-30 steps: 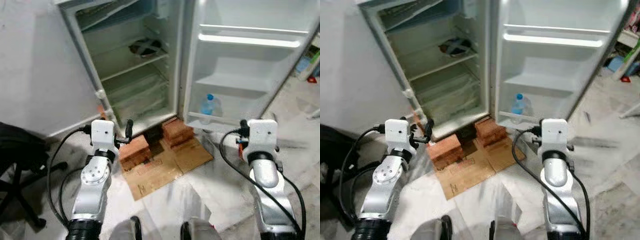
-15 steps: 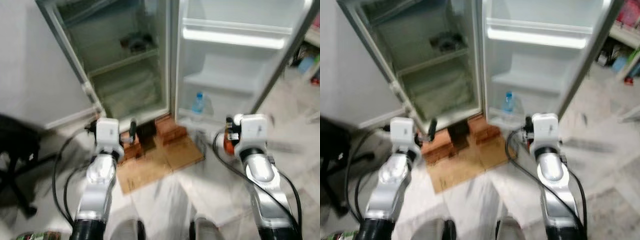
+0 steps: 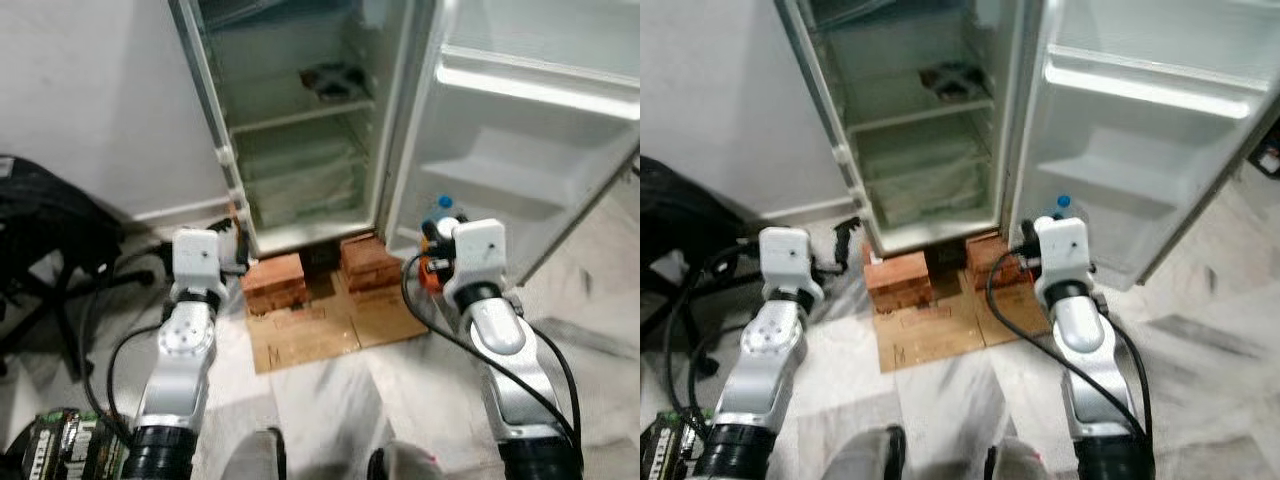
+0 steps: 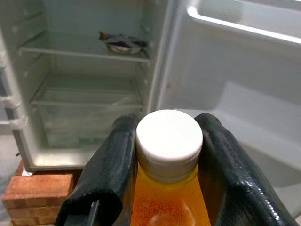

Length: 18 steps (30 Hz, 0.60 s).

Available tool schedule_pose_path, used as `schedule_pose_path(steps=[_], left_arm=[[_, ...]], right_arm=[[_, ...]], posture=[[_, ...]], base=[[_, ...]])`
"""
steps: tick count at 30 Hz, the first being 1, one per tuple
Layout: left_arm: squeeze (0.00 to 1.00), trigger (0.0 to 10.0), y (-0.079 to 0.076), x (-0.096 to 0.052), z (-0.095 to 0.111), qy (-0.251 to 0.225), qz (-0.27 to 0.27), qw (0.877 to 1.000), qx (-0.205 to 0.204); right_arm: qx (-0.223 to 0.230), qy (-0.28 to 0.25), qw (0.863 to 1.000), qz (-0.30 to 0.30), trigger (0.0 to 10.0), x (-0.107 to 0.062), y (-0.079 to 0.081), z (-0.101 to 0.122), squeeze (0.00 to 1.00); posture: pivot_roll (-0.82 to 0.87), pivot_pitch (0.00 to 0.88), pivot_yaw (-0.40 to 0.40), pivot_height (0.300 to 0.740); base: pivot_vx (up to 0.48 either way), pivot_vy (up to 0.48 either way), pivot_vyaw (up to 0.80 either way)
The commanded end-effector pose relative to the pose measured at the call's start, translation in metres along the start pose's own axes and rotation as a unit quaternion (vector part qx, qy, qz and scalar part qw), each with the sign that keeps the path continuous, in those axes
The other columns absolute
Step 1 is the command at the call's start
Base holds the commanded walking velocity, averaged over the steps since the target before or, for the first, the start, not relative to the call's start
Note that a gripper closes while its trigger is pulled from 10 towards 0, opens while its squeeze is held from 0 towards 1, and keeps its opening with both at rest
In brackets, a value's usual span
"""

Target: Restocking fridge

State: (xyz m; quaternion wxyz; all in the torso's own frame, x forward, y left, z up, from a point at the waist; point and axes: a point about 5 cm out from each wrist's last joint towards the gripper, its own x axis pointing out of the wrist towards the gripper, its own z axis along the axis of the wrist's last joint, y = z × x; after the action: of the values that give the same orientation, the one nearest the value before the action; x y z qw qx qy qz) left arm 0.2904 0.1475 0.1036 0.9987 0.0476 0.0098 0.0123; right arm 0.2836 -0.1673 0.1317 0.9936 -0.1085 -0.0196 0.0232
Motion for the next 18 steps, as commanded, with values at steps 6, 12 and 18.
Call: schedule_pose_path(steps=[6, 12, 18], left_arm=[[0.00, 10.0, -0.003, -0.002, -0.002, 0.007, -0.003, 1.000, 0.004], [0.00, 10.0, -0.002, -0.003, -0.003, 0.008, -0.002, 1.000, 0.004], [0.00, 10.0, 0.007, -0.018, -0.012, 0.022, -0.005, 1.000, -0.013]], right_arm=[[0.005, -0.012, 1.000, -0.011, 10.0, 0.000, -0.008, 0.003, 0.00], [0.017, -0.020, 1.000, -0.002, 10.0, 0.003, -0.004, 0.005, 0.00], [0.044, -0.030, 0.999, -0.008, 10.0, 0.000, -0.001, 0.003, 0.00]], posture=[[-0.06, 0.142, 0.045, 0.740], [-0.05, 0.137, 0.051, 0.740], [-0.06, 0.126, 0.057, 0.740]], base=[[0.000, -0.461, 0.00], [0.000, -0.202, 0.00], [0.000, 0.000, 0.00]])
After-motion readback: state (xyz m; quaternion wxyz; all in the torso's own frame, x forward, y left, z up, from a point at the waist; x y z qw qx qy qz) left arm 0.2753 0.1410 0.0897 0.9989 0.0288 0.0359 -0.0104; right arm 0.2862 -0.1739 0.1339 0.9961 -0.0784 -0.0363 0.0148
